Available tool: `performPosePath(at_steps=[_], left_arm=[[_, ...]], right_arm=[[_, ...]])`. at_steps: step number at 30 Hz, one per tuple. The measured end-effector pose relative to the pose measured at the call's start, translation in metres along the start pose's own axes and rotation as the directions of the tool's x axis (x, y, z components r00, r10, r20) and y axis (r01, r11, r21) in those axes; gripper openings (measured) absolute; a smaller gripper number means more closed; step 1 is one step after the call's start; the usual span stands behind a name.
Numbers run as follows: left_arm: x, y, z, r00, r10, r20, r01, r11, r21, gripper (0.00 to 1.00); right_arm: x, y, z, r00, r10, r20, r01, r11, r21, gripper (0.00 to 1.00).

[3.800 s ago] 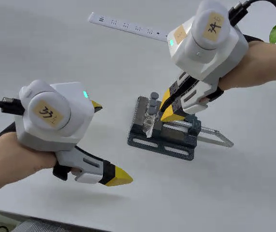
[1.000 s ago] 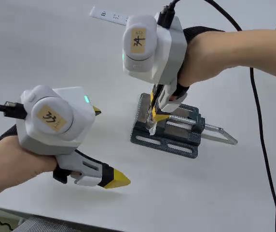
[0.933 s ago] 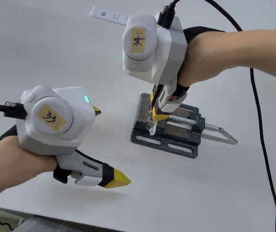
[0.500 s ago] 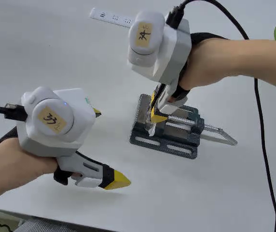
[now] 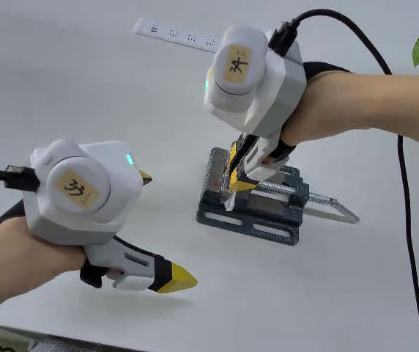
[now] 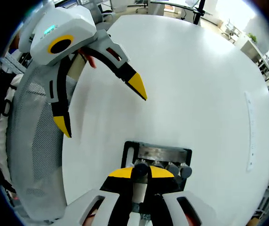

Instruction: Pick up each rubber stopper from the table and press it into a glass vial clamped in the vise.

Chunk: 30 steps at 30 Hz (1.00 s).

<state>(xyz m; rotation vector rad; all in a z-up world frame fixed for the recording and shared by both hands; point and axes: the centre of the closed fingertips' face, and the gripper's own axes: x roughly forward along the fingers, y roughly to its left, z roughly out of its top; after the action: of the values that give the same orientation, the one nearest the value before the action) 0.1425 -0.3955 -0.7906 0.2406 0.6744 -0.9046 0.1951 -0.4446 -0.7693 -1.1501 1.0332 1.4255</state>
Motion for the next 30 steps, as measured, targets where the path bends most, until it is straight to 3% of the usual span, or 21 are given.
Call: performPosePath(at_steps=[30], left_arm=[[-0.0005, 0.002, -0.0034, 1.0, 0.002, -0.007, -0.002, 1.0, -0.005, 0.93]], right_arm=[[-0.004, -0.0012, 0.0018, 0.9997, -0.015, 0.018, 0.015, 1.0, -0.012, 0.13]])
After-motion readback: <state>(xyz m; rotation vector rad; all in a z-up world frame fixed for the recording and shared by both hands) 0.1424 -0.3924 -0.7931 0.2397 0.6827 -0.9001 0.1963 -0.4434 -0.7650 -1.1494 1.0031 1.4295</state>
